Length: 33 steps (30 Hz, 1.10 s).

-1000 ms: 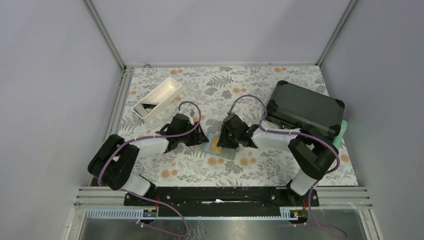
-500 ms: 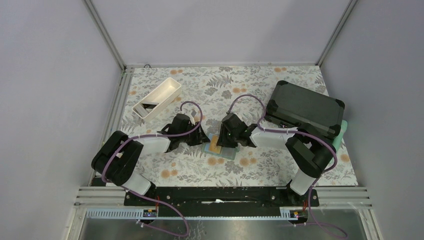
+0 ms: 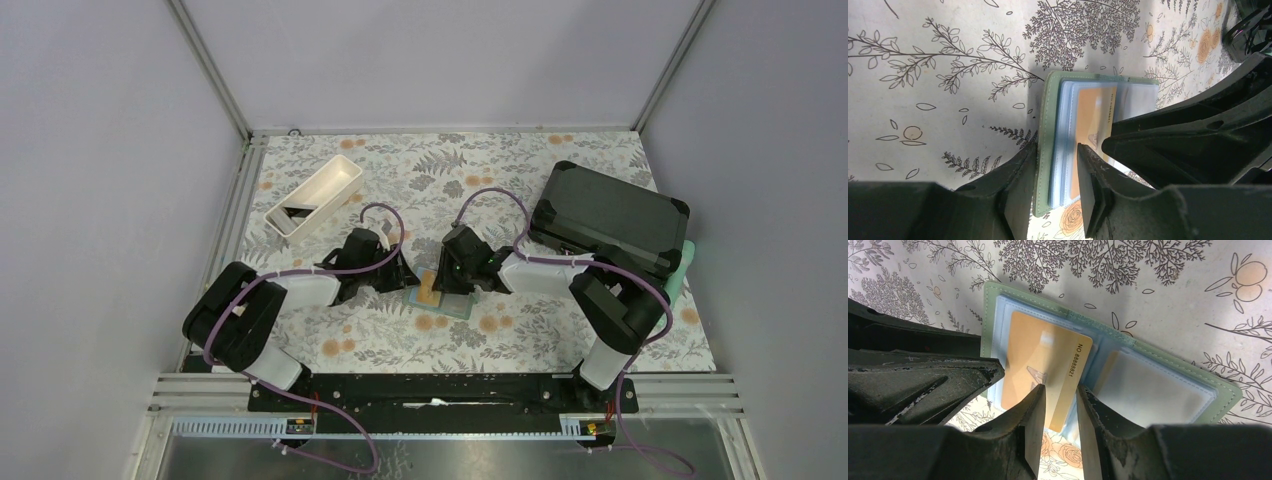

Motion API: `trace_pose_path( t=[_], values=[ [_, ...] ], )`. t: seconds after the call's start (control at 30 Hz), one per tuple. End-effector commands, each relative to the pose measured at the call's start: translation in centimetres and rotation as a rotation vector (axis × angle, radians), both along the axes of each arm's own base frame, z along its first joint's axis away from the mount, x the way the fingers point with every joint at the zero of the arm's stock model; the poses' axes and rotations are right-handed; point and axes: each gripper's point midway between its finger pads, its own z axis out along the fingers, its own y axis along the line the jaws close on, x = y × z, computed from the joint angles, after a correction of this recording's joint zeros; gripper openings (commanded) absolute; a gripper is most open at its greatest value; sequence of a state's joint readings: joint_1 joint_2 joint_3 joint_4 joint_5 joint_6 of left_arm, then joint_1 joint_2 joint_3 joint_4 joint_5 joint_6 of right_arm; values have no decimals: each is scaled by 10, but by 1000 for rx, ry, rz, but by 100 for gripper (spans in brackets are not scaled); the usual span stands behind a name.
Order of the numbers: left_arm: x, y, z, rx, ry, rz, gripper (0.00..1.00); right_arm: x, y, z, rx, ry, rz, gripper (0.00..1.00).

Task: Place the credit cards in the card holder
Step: Insert the credit card into the card holder.

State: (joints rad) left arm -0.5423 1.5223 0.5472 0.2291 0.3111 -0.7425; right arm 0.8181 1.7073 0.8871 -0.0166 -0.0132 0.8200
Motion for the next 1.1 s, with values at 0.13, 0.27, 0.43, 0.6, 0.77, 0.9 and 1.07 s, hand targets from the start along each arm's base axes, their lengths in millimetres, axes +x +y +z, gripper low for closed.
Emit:
trace_pose_path(
  t=[0.13,0.27,0.43,0.6,0.77,0.9,1.07],
  values=[
    [0,-6,12,-45,-30,-8,39,8,22,11,73,-17,11,35],
    [-3,-10,11,-48,-25,-20,39,8,26,13,91,-16,15,33],
    [-5,-13,10,-49,-22,-28,39,10,28,16,97,-22,14,33],
    [-6,-15,12,-55,-25,-31,39,12,30,20,105,-28,16,33],
    [-7,-17,13,-59,-26,-37,39,12,35,23,119,-32,23,33],
    [-8,-18,12,-58,-24,-39,39,12,37,24,129,-35,25,33],
    [-8,-15,12,-43,-29,-28,39,11,34,24,117,-40,25,33]
  ],
)
